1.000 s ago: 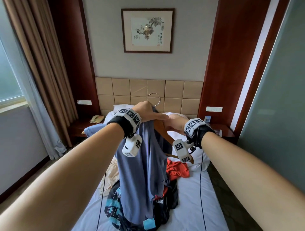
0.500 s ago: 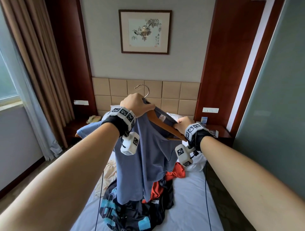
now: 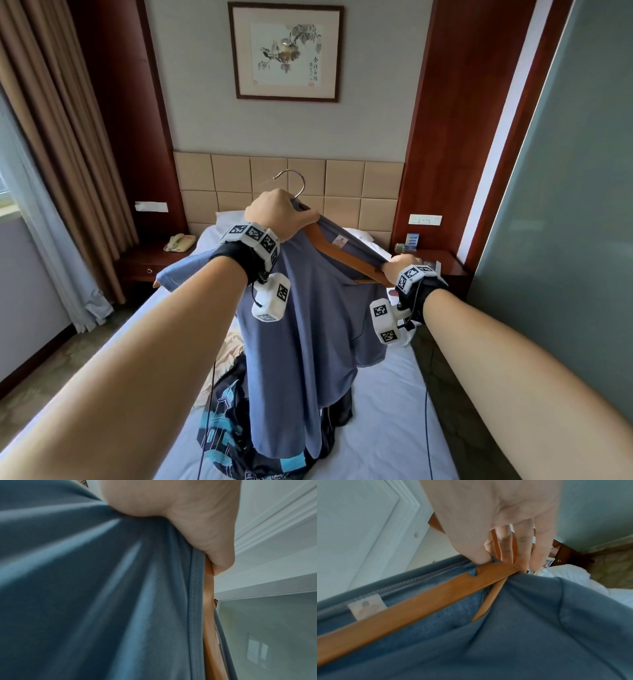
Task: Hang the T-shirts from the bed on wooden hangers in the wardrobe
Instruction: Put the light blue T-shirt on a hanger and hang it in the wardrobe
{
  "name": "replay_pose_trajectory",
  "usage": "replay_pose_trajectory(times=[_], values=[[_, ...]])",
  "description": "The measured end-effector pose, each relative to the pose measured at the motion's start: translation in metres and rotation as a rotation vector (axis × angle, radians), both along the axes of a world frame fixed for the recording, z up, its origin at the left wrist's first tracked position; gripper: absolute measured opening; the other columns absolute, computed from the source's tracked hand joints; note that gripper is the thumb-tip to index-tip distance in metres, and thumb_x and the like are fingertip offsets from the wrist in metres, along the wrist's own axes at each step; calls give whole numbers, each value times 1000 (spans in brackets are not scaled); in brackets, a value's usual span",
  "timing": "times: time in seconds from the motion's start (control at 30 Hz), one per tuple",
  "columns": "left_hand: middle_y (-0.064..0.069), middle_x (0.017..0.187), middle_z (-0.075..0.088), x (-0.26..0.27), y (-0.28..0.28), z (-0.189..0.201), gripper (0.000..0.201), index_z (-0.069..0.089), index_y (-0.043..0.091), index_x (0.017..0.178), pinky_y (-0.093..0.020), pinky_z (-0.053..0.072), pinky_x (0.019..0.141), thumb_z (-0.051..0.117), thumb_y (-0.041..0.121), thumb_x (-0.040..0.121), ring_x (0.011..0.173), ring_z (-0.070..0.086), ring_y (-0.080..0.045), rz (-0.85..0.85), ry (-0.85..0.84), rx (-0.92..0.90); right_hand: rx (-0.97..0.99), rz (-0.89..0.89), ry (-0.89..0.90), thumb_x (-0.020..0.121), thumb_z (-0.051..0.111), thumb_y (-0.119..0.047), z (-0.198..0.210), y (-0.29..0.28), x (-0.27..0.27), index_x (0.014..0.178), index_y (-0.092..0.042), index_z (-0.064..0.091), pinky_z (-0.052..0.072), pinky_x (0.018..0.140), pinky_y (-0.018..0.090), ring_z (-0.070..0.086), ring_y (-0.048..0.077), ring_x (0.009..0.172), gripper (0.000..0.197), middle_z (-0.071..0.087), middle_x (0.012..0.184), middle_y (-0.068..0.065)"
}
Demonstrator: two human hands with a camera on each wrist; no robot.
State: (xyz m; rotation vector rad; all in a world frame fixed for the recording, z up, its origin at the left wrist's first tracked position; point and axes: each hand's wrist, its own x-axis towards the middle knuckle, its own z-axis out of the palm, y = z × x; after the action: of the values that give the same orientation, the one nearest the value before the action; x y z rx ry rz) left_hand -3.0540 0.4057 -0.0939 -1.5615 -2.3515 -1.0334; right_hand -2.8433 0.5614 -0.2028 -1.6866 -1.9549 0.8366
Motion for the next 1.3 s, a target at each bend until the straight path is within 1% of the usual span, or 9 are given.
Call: replay_pose_trajectory(times=[0.13, 0.23, 0.43, 0.57, 0.73, 0.93, 1.03, 1.17, 1.3], values=[[0, 70, 66, -8, 5, -6, 34, 72, 22, 74, -29, 54, 62, 66, 56, 69, 69, 62, -22, -10, -2, 1, 173, 5, -351, 85, 60, -28, -7, 7, -6, 118, -9, 66, 48, 84, 35, 62, 37, 112, 39, 66, 118, 14], [3, 62, 59, -18, 10, -11, 28, 69, 23, 70, -21, 37, 48, 67, 50, 75, 58, 53, -14, -22, -31, 6, 265, 13, -494, 84, 61, -28, -11, 5, -15, 109, -12, 65, 48, 77, 36, 64, 38, 105, 30, 66, 114, 15], [-8, 70, 68, -54, 27, -21, 40, 73, 12, 76, -26, 45, 51, 66, 52, 73, 67, 62, -23, -39, -65, -6, 258, -3, -619, 86, 62, -16, -10, 7, -37, 114, -6, 63, 50, 82, 37, 61, 36, 111, 30, 63, 119, 16], [-8, 68, 66, -78, 35, -19, 36, 70, 14, 72, -23, 39, 48, 67, 50, 74, 67, 60, -26, -36, -52, 7, 339, 8, -761, 94, 51, -5, -8, 4, -59, 125, -8, 61, 49, 91, 38, 59, 35, 119, 33, 61, 126, 15], [-3, 61, 61, -108, 47, -16, 38, 61, 17, 60, -26, 45, 54, 65, 54, 70, 64, 59, -25, -69, -46, 21, 186, -47, -445, 86, 62, -19, 7, 16, -93, 115, -12, 68, 47, 79, 32, 63, 35, 108, 31, 64, 122, 14], [3, 47, 44, -134, 57, -23, 55, 37, 19, 46, -24, 35, 48, 69, 55, 73, 48, 45, -20, -141, -151, 65, 144, -84, 65, 85, 66, -28, 19, 19, -122, 81, -12, 72, 39, 64, 28, 63, 31, 84, 18, 67, 84, 10], [5, 43, 41, -141, 60, -28, 60, 34, 19, 46, -21, 30, 44, 72, 56, 73, 40, 37, -12, -200, -215, 110, 161, -72, 112, 89, 63, -40, 18, 13, -142, 87, -13, 75, 37, 60, 31, 59, 28, 81, 29, 66, 82, 7], [8, 41, 33, -149, 62, -38, 65, 27, 21, 49, -21, 24, 39, 73, 59, 74, 34, 27, -8, -264, -251, 130, 270, -14, 80, 95, 56, -34, 18, -5, -164, 88, -4, 73, 31, 61, 33, 53, 28, 76, 35, 66, 86, 17], [7, 41, 35, -158, 66, -54, 64, 31, 21, 47, -23, 23, 42, 77, 56, 75, 36, 26, -9, -365, -393, 164, 316, 32, 67, 99, 49, -37, 19, -20, -178, 88, -16, 74, 41, 72, 35, 61, 32, 89, 34, 69, 89, 12]])
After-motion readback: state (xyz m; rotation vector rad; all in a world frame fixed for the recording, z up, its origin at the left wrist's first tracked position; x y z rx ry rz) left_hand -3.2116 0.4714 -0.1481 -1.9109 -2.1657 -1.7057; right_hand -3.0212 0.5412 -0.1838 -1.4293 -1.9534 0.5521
